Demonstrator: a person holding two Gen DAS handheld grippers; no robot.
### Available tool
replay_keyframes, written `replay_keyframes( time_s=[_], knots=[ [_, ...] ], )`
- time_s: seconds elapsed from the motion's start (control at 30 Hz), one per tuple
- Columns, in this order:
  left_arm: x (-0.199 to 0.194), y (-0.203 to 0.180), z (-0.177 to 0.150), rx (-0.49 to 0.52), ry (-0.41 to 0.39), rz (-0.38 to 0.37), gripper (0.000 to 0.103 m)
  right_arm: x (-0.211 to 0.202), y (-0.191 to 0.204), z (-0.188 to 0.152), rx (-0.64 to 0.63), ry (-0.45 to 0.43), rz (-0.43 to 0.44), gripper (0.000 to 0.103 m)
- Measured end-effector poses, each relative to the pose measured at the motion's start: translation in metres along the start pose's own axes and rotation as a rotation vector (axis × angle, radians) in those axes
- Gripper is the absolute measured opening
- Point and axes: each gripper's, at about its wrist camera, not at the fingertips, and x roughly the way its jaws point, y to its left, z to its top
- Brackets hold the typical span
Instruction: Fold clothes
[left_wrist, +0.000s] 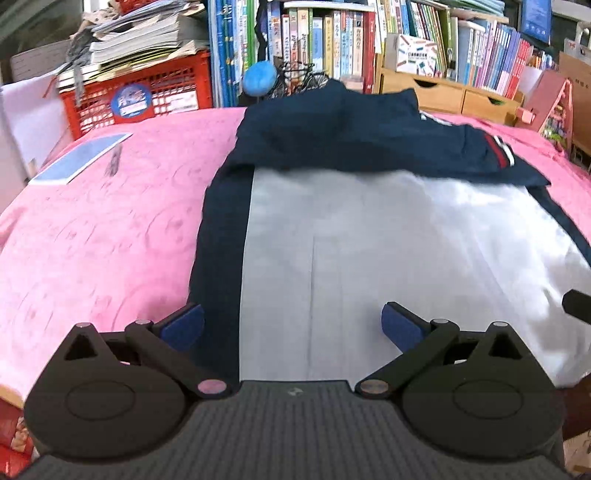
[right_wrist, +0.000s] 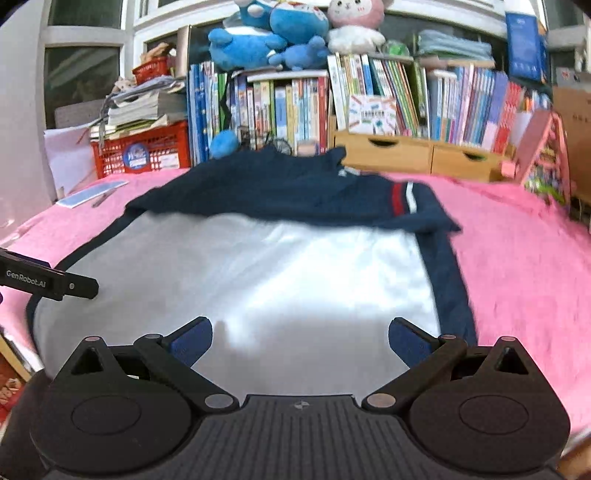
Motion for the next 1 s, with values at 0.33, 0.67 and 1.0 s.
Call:
replay_keyframes(
  time_s=[0.33,0.67,1.0],
  knots=[
    [-0.028,-0.011,-0.035,0.017,-0.008,0.035,0.103,-0.023,0.016,-0.033,0.005,0.007,0.021,0.103],
    [-0.046,-0.031,-0.059,0.068,-0.021,-0.013,0.103,-0.05,0.018,-0.049,0.014,-0.036,0.017,0.103],
    [-0.049,-0.032,-0.066,0.057,-0.011,-0.04,0.103,-0.054,0.012,-0.062,0.031,-0.025,0.003,0.103]
  ],
)
